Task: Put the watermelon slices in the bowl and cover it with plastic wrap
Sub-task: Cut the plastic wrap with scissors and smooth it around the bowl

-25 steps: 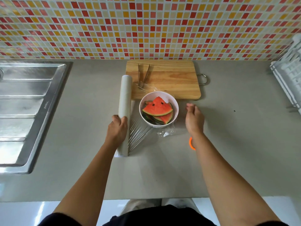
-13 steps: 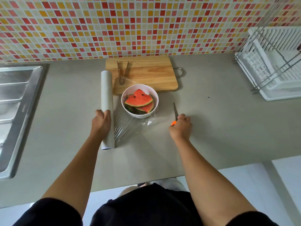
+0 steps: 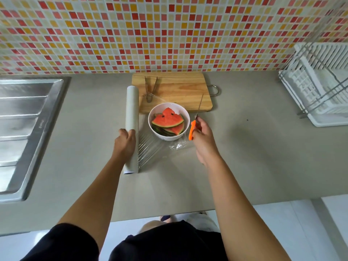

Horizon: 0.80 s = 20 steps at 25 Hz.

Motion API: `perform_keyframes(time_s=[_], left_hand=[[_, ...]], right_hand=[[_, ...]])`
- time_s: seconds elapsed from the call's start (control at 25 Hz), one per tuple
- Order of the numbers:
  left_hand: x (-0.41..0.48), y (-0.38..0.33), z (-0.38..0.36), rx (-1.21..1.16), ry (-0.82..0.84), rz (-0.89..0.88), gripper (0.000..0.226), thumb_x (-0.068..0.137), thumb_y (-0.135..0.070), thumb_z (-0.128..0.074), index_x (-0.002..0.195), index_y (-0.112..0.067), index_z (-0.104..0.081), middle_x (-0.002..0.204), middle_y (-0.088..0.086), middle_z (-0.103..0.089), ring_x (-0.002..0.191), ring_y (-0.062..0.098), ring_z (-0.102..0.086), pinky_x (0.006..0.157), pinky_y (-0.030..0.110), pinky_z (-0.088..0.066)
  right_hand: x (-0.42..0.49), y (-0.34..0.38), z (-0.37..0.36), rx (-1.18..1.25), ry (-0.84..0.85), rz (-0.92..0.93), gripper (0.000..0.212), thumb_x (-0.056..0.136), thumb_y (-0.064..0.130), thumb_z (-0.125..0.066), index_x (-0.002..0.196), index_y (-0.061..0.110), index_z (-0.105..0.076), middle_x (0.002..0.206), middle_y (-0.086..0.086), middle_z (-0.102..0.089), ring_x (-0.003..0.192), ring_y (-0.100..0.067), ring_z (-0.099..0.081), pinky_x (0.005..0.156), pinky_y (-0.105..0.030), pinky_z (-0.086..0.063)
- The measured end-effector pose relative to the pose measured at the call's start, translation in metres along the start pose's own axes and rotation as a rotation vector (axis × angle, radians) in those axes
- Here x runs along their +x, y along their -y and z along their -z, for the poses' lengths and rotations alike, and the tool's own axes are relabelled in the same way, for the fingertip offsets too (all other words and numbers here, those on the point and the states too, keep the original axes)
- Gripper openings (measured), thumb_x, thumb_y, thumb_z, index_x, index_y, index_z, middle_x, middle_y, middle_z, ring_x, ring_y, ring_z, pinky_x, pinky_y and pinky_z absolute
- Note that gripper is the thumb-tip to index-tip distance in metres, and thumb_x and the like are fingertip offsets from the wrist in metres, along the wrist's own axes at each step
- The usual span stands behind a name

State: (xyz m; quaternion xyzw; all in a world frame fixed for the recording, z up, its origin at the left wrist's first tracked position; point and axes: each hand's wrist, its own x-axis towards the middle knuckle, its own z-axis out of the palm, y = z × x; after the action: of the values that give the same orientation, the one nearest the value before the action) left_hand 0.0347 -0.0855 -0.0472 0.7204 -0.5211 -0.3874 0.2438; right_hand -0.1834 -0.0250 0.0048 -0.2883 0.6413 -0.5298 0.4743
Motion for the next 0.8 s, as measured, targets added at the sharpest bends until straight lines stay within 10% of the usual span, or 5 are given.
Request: perform_keyframes(time_s=[0.2, 0.52, 0.8], left_hand=[[-0.001, 0.002, 0.002, -0.025, 0.007, 0.022, 0.032, 0.092, -0.037, -0.033, 0.096, -0.007, -0.041, 0.094, 0.016, -0.052, 0.086, 0.032, -0.048, 0.071, 0.036, -0.034], [-0.003, 0.000, 0.001, -0.006, 0.025, 0.020, 0.031, 0.089, -0.040, -0.043, 0.095, -0.010, -0.038, 0.082, 0.003, -0.051, 0.079, 0.026, -0.047, 0.054, 0.031, -0.031], [-0.008, -0.004, -0.004, 0.045, -0.031, 0.020, 0.037, 0.090, -0.033, -0.043, 0.108, -0.001, -0.045, 0.115, 0.019, -0.050, 0.107, 0.035, -0.048, 0.086, 0.038, -0.038]], right_hand=[[-0.029, -0.018, -0.032, 0.106, 0.242, -0.004, 0.037, 0.083, 0.010, -0.056, 0.104, 0.042, -0.058, 0.097, 0.019, -0.063, 0.082, 0.000, -0.065, 0.073, -0.018, -0.046], [-0.070, -0.049, -0.041, 0.008, 0.299, 0.013, 0.036, 0.090, 0.007, -0.056, 0.120, 0.026, -0.054, 0.077, 0.018, -0.059, 0.076, 0.004, -0.062, 0.063, -0.007, -0.044], [-0.096, -0.062, -0.022, -0.117, 0.410, -0.060, 0.038, 0.089, 0.017, -0.057, 0.116, 0.042, -0.049, 0.081, 0.007, -0.065, 0.091, -0.017, -0.065, 0.078, -0.022, -0.050]])
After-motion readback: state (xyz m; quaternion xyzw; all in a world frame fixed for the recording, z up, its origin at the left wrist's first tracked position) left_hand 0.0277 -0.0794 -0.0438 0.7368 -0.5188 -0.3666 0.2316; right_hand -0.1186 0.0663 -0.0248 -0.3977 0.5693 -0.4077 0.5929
